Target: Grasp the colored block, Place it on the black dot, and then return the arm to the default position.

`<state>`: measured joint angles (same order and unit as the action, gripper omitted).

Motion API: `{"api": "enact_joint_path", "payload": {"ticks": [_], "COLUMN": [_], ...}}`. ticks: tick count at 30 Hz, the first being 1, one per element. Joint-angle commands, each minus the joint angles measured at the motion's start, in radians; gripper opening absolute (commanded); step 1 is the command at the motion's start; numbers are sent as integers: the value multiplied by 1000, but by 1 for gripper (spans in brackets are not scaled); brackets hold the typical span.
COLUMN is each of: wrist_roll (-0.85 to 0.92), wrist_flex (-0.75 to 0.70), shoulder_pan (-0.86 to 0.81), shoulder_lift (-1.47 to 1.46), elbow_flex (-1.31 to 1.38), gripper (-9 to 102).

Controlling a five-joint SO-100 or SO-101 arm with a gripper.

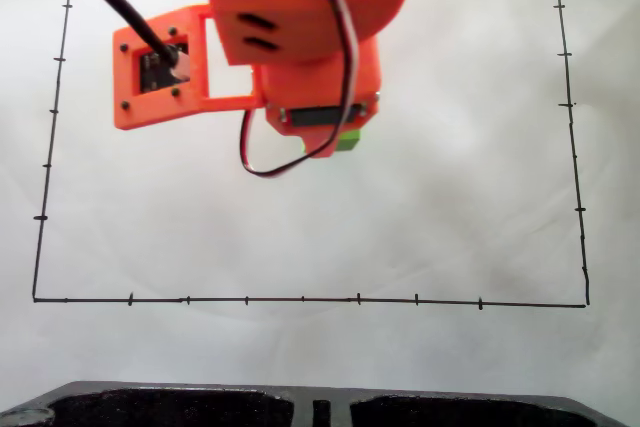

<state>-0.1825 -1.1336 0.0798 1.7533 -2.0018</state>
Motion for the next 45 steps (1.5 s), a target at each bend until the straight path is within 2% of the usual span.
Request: {"api": "enact_joint_path", "payload": {"ticks": [1, 11, 24, 31, 39, 45], "wrist_roll": [17, 55, 71, 92, 95, 100], "wrist_flex": [9, 86, 118, 115, 72, -14], "shoulder_pan": [-15, -43, -51, -48, -34, -26], "shoulder_lift": [48, 3, -58, -63, 21, 156], "elbow_flex": [2, -37, -66, -66, -87, -118], "gripper": [11, 11, 13, 23, 44, 47]}}
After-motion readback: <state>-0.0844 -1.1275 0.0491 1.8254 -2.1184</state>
